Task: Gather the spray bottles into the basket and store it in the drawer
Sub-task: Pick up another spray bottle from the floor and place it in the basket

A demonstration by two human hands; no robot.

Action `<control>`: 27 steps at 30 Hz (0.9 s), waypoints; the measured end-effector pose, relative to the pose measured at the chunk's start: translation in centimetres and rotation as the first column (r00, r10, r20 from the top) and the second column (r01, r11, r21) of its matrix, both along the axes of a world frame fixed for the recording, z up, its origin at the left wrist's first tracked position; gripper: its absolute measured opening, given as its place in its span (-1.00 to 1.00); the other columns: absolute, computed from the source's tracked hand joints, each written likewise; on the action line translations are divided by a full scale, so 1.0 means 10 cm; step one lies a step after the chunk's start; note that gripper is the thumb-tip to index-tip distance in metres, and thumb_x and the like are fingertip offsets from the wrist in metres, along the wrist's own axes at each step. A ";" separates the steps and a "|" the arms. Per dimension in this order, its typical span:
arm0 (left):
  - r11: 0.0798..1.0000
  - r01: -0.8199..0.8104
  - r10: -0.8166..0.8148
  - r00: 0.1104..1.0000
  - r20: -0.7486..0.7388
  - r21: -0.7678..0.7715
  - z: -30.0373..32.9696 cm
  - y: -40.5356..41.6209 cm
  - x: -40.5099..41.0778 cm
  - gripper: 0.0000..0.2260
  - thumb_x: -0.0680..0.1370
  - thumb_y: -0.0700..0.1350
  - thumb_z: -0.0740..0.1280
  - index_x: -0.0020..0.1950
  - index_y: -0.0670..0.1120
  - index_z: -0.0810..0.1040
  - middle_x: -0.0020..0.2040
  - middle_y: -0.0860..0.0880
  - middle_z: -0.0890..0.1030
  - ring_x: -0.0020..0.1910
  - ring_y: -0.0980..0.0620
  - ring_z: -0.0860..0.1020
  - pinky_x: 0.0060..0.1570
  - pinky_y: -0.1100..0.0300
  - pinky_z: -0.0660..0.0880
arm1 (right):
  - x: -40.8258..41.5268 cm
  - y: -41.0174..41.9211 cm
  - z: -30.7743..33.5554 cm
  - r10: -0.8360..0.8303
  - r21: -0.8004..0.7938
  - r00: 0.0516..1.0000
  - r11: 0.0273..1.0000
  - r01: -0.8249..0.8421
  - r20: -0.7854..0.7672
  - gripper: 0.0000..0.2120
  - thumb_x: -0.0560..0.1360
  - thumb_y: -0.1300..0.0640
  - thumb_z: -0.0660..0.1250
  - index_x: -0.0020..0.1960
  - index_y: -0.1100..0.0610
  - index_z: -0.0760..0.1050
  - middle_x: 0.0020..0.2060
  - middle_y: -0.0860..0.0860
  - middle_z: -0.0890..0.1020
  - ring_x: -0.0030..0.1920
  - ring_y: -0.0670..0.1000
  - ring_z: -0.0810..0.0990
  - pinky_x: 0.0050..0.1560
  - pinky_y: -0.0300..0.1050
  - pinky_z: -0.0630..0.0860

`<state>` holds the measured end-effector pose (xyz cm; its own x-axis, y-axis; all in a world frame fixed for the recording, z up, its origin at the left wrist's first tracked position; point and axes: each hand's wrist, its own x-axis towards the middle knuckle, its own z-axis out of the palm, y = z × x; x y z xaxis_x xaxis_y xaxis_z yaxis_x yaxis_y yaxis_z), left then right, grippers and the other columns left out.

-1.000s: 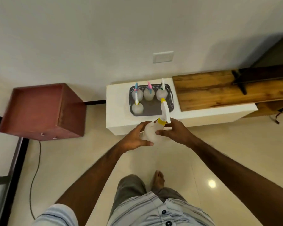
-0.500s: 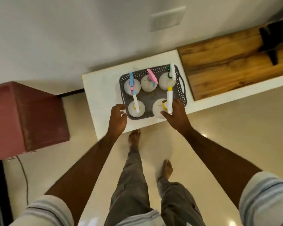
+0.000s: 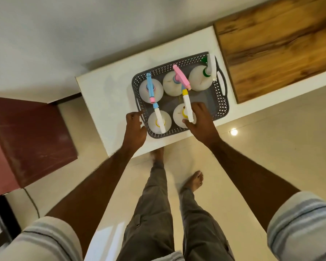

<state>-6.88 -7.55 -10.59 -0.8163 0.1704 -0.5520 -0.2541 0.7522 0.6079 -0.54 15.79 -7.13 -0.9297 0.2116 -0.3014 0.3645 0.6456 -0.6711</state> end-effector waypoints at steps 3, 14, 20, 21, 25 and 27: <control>1.000 -0.011 0.011 1.000 0.018 -0.009 -0.04 0.03 -0.02 -0.49 0.49 -0.38 0.43 0.41 -0.18 0.39 0.39 -0.18 0.34 0.23 -0.11 0.55 0.22 0.12 0.53 | 0.02 0.00 -0.16 -0.021 -0.013 0.999 1.000 0.021 0.029 -0.54 0.41 0.24 0.51 0.26 0.26 0.47 0.16 0.18 0.50 0.15 0.13 0.52 0.15 -0.21 0.40; 0.992 0.068 -0.072 0.997 -0.038 -0.106 0.10 0.03 0.02 -0.51 0.50 -0.40 0.38 0.38 -0.14 0.39 0.41 -0.14 0.38 0.30 -0.13 0.51 0.28 -0.02 0.52 | 0.02 0.04 -0.25 -0.001 -0.002 0.996 1.000 0.001 0.090 -0.43 0.33 0.27 0.55 0.29 0.20 0.43 0.22 0.16 0.48 0.18 0.18 0.50 0.15 0.10 0.54; 0.940 0.200 -0.293 0.888 -0.355 -0.277 0.84 0.07 0.10 -0.57 0.49 -0.28 0.40 0.34 -0.13 0.43 0.37 -0.12 0.46 0.32 -0.12 0.47 0.18 0.05 0.41 | 0.37 0.14 0.32 -0.138 -0.014 0.986 0.990 0.140 0.089 -0.37 0.38 0.36 0.45 0.41 0.21 0.35 0.35 0.15 0.41 0.36 0.14 0.41 0.34 -0.12 0.39; 0.922 0.258 -0.361 0.843 -0.399 -0.289 0.95 0.07 0.11 -0.55 0.50 -0.22 0.41 0.37 -0.14 0.42 0.40 -0.13 0.45 0.36 -0.13 0.45 0.23 -0.01 0.43 | 0.47 0.16 0.42 -0.138 -0.002 0.985 0.990 0.139 0.099 -0.35 0.40 0.33 0.45 0.44 0.18 0.33 0.38 0.14 0.39 0.39 0.13 0.39 0.35 -0.14 0.36; 0.717 0.602 -0.685 0.513 -0.518 -0.352 1.41 0.25 0.21 -0.39 0.58 0.09 0.28 0.57 -0.07 0.21 0.59 -0.11 0.23 0.57 -0.15 0.22 0.46 -0.16 0.24 | 0.99 0.29 0.98 -0.134 0.116 0.989 0.985 0.126 0.066 -0.25 0.46 0.06 0.48 0.54 0.16 0.22 0.49 0.15 0.33 0.48 0.16 0.30 0.47 0.10 0.32; 0.547 0.720 -0.813 0.335 -0.476 -0.427 1.56 0.43 0.32 -0.31 0.60 0.23 0.17 0.63 -0.05 0.07 0.64 -0.10 0.10 0.62 -0.14 0.07 0.50 -0.25 0.11 | 1.32 0.35 1.21 -0.123 0.205 0.989 0.973 0.104 0.080 -0.17 0.49 -0.13 0.41 0.60 0.13 0.10 0.56 0.17 0.21 0.55 0.19 0.19 0.52 0.19 0.21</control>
